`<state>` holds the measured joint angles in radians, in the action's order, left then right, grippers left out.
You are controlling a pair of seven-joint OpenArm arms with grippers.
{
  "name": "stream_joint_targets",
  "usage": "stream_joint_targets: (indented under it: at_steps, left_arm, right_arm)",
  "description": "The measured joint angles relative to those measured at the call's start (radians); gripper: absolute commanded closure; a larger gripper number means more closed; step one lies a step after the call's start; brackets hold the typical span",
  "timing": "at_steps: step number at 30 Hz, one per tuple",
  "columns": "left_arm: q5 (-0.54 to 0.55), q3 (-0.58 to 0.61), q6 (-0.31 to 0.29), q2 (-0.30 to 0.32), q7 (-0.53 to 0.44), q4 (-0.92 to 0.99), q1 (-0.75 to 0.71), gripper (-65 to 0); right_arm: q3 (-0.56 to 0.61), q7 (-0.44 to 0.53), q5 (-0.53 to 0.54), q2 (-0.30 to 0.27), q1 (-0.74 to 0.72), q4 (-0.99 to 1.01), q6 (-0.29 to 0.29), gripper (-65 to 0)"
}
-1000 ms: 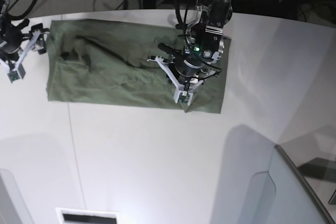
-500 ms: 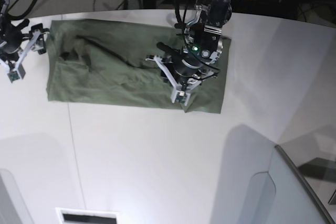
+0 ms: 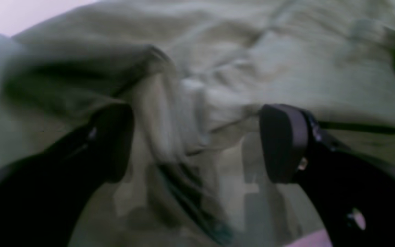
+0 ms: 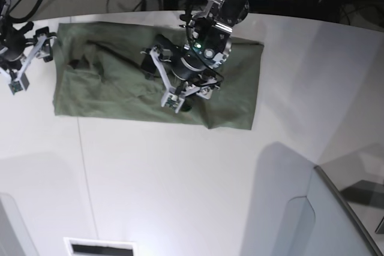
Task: Layout the t-shirt on the table in an organized manner, then fold the t-shirt properly
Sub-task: 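Fold the strip's end with the left gripper toward the right gripper, then release the fabric and move the left gripper to the folded shirt's edge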
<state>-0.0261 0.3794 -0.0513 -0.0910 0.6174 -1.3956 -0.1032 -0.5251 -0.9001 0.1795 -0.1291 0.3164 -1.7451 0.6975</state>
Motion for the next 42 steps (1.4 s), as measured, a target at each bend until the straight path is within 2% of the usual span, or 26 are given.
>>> stream_joint_targets:
  at_steps: [7, 11, 12, 14, 15, 17, 18, 20, 29, 32, 37, 38, 40, 42]
  left_arm:
    - [0.002, 0.117, 0.0, 0.0, 0.0, -0.021, 0.039, -55.0]
    - [0.003, 0.121, -0.001, 0.0, 0.003, -0.094, 0.014, -54.5]
    - [0.003, 0.121, 0.0, 0.009, 0.0, -0.113, 0.008, -52.2]
    - [0.008, 0.122, 0.014, 0.04, -0.001, -0.139, 0.003, -40.2]
    - [0.007, 0.121, 0.066, 0.054, 0.0, -0.139, 0.0, -29.9]
    - [0.004, 0.117, 0.147, 0.084, 0.001, -0.129, -0.002, -5.6]
    - [0.008, 0.115, 0.177, 0.092, -0.001, -0.115, 0.002, 0.0]
    - [0.006, 0.115, 0.204, 0.091, -0.002, -0.072, 0.016, 0.0]
    - [0.004, 0.125, 0.203, 0.086, -0.005, -0.005, -0.016, 0.0]
    - [0.023, 0.127, 0.198, 0.109, -0.007, -0.005, -0.032, 0.0]
    - [0.018, 0.074, 0.201, 0.151, 0.0, -0.207, -0.095, 0.0]
    - [0.018, 0.052, 0.202, 0.158, 0.003, -0.255, -0.114, 0.0]
    - [0.015, 0.0, 0.201, 0.183, -0.001, -0.343, -0.151, 0.0]
    - [0.01, -0.062, 0.2, 0.225, -0.006, -0.408, -0.197, 0.0]
  right_arm:
    - [0.002, 0.0, 0.002, 0.0, 0.0, 0.0, 0.0, -43.2]
    - [0.002, 0.0, 0.0, 0.0, 0.0, 0.0, 0.0, -43.2]
    - [0.002, 0.0, 0.0, 0.0, 0.0, 0.0, 0.0, -43.2]
    - [0.002, 0.0, 0.0, 0.0, 0.0, 0.0, 0.0, -43.2]
    - [0.002, 0.0, 0.0, -0.001, 0.0, 0.0, 0.0, -43.2]
    - [0.002, 0.0, 0.0, 0.0, 0.0, 0.0, 0.0, -43.2]
    - [0.002, 0.0, 0.001, 0.0, 0.0, 0.0, 0.0, -43.2]
    - [0.002, 0.0, 0.0, 0.0, 0.0, 0.0, 0.0, -43.2]
    - [0.002, 0.0, 0.0, 0.0, 0.0, 0.0, 0.0, -43.2]
    - [0.002, 0.0, 0.0, 0.0, 0.0, 0.0, 0.0, -43.2]
    - [-0.008, 0.003, 0.008, 0.002, -0.003, -0.001, 0.0, -43.7]
    - [-0.031, -0.001, 0.041, 0.015, -0.008, -0.001, 0.0, -43.8]
    - [-0.129, 0.005, 0.173, 0.051, -0.022, 0.0, 0.0, -44.4]
    - [-0.178, -0.005, 0.276, 0.045, -0.029, 0.016, 0.0, -47.3]
